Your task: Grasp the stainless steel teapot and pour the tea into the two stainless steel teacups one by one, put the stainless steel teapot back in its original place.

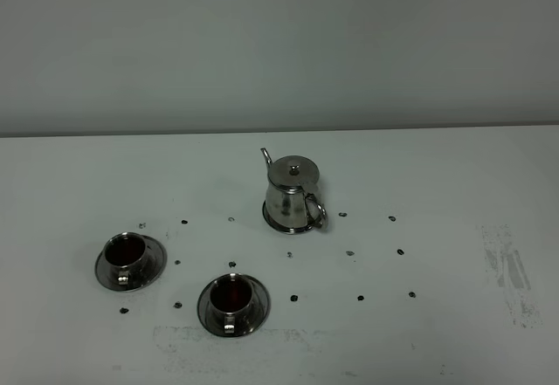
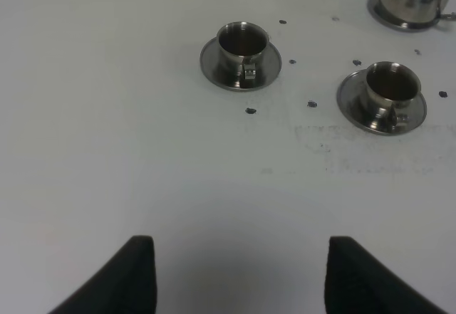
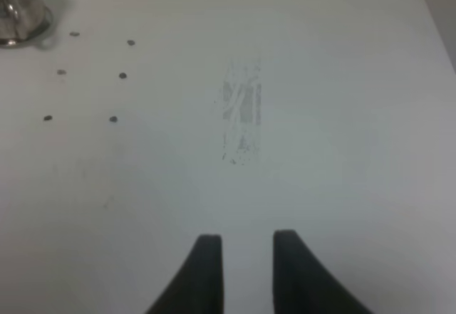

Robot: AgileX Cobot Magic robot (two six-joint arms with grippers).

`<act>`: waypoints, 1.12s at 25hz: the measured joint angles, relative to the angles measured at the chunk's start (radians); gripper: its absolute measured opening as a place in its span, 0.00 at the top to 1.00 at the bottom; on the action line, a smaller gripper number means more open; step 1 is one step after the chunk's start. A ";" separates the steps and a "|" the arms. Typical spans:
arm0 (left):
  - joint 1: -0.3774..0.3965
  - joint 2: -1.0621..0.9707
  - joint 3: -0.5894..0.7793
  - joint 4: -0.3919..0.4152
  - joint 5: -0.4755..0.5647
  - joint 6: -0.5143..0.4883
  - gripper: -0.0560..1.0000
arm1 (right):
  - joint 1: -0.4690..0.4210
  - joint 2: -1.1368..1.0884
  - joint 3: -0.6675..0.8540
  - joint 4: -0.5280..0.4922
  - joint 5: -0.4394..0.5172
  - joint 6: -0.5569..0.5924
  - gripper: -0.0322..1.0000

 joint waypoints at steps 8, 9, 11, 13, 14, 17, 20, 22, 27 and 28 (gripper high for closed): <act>0.000 0.000 0.000 0.000 0.000 0.000 0.41 | 0.000 0.000 0.000 0.000 0.000 0.000 0.78; 0.000 0.000 0.000 0.000 0.000 0.000 0.41 | 0.000 0.000 0.000 0.000 0.000 0.000 0.78; 0.000 0.000 0.000 0.000 0.000 0.000 0.41 | 0.000 0.000 0.000 0.000 0.000 0.000 0.78; 0.000 0.000 0.000 0.000 0.000 0.001 0.41 | 0.000 0.000 0.000 0.000 -0.001 0.000 0.78; 0.000 0.000 0.000 0.000 0.000 0.001 0.41 | 0.000 0.000 0.000 0.000 -0.001 0.000 0.78; 0.000 0.000 0.000 0.000 0.000 0.001 0.41 | 0.000 0.000 0.000 0.000 -0.001 0.000 0.78; 0.000 0.000 0.000 0.000 0.000 0.001 0.41 | 0.000 0.000 0.000 0.000 -0.001 0.000 0.78; 0.000 0.000 0.000 0.000 0.000 0.001 0.41 | 0.000 0.000 0.000 0.000 -0.001 0.000 0.78; 0.000 0.000 0.000 0.000 0.000 0.001 0.41 | 0.000 0.000 0.000 0.000 -0.001 0.000 0.78; 0.000 0.000 0.000 0.000 0.000 0.001 0.41 | 0.000 0.000 0.000 0.000 -0.001 0.000 0.78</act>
